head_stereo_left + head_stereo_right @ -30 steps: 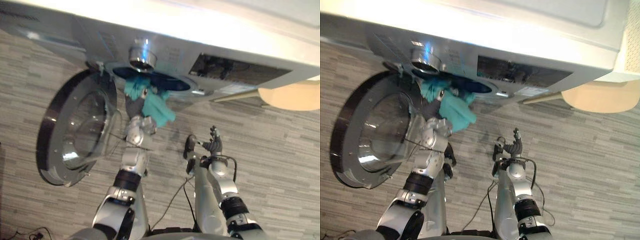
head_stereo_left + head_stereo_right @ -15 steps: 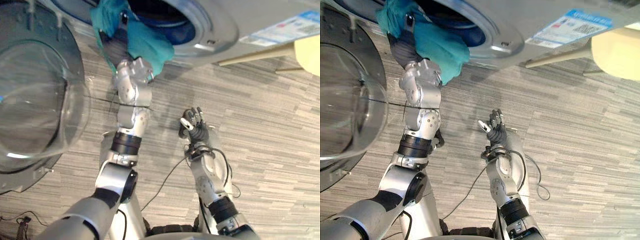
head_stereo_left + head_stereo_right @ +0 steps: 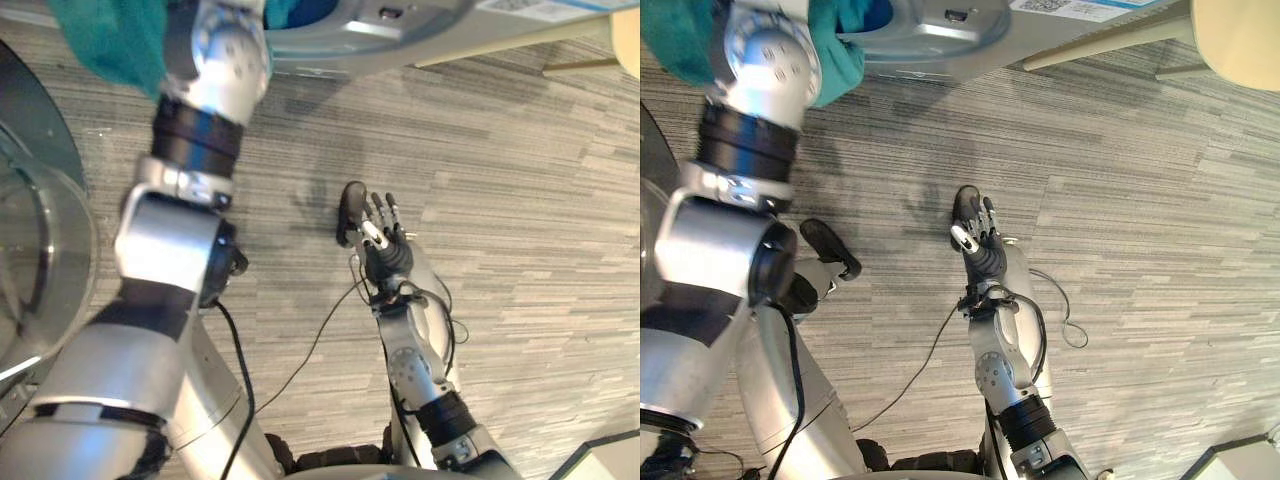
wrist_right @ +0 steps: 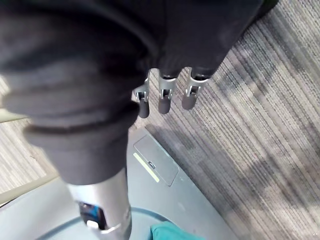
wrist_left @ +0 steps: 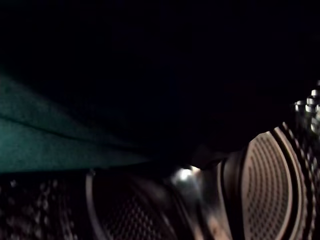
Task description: Pick up the laundry basket with both hands and put the clothes into the washing machine.
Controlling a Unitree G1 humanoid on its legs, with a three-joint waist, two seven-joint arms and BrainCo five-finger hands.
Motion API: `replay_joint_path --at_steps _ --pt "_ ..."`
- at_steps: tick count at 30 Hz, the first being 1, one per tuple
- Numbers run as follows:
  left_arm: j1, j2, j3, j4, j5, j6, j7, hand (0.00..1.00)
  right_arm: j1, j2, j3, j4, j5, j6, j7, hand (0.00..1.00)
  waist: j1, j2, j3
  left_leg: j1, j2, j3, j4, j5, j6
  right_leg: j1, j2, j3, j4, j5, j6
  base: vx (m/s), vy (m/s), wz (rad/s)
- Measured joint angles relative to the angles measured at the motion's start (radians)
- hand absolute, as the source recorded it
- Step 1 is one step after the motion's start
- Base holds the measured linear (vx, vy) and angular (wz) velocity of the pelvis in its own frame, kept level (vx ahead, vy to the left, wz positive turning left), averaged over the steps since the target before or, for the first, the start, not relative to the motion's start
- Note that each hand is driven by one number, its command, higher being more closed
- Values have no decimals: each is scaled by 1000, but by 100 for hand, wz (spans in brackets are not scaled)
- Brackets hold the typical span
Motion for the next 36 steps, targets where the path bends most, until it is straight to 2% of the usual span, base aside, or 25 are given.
replay_joint_path --at_steps 2,6,10,11,13,16,17,18,20,21,23,26,27,29,32,36 --pt "-70 42 -41 0 16 5 -16 100 2 0 -5 -18 6 0 9 0 -10 -4 2 0 3 5 -3 -2 1 -3 1 0 -3 0 0 -13 8 -3" --pt "-231 123 -118 28 150 32 -17 100 35 -3 -2 -101 40 1 44 0 -10 -4 2 -16 31 36 -5 -10 9 -35 19 13 -23 7 11 -24 16 -20" --pt "-287 155 -178 47 284 70 -2 100 43 -12 -5 -129 74 -1 53 0 -9 -5 2 -23 40 59 -22 -10 10 -50 21 18 -53 23 28 -32 28 -14" --pt "-297 168 -195 48 377 92 27 100 53 -13 -7 -142 81 -4 60 0 -9 -4 2 -27 50 80 -32 -10 10 -55 14 9 -81 39 39 -35 56 -27" --pt "-317 174 -207 56 444 113 42 100 73 -15 -7 -152 83 -8 71 0 -9 -4 2 -35 51 90 -44 -9 11 -59 5 -3 -109 61 36 -33 63 -23" --pt "-371 185 -248 102 693 178 94 100 107 -18 -5 -195 104 -23 103 0 -13 -1 5 -50 51 120 -67 -1 24 -77 -20 -19 -150 95 40 -34 62 -11" --pt "-372 193 -273 114 899 242 94 0 108 -19 -5 -195 126 -32 131 0 -13 1 6 -50 53 132 -75 2 29 -77 -24 -24 -162 106 31 -23 33 1" --pt "-372 204 -296 116 1008 274 92 0 109 -19 -5 -197 130 -35 145 0 -12 1 6 -50 53 136 -82 8 34 -77 -24 -25 -171 111 28 0 0 0" --pt "-372 214 -315 126 1152 315 91 0 110 -19 -5 -200 147 -36 165 0 -11 2 7 -50 53 141 -89 13 37 -77 -24 -25 -180 117 31 0 0 0" --pt "-372 222 -318 139 1272 352 85 0 116 -20 -5 -209 166 -37 180 0 -9 4 8 -50 53 146 -96 17 37 -78 -24 -26 -191 124 29 0 0 0" --pt "-372 230 -312 154 1351 388 62 0 118 -21 -5 -211 183 -37 190 0 -8 4 8 -49 53 155 -110 24 38 -76 -23 -27 -212 138 27 -1 10 -3" --pt "-369 223 -274 173 1300 397 28 0 136 -21 -22 -230 194 -33 198 0 7 5 9 -50 53 163 -121 29 41 -76 -22 -28 -231 147 36 -3 7 -5" --pt "-364 217 -221 200 1112 364 2 0 141 -21 -35 -232 192 -28 195 0 16 5 9 -50 51 162 -122 33 49 -74 -23 -29 -233 150 36 0 0 0" --pt "-357 216 -171 224 1002 343 -16 0 143 -20 -43 -231 188 -16 191 0 20 5 9 -51 49 159 -124 37 52 -70 -25 -33 -231 152 33 0 0 0" --pt "-289 227 -97 267 765 326 -87 0 145 -18 -78 -216 152 13 156 0 27 7 9 -41 31 147 -143 60 60 -49 -34 -51 -235 160 21 -4 -6 19" --pt "-204 228 -79 273 689 328 -147 0 145 -21 -118 -180 131 37 138 0 51 6 8 -6 13 151 -177 78 61 -13 -45 -59 -251 161 19 -12 -11 23"
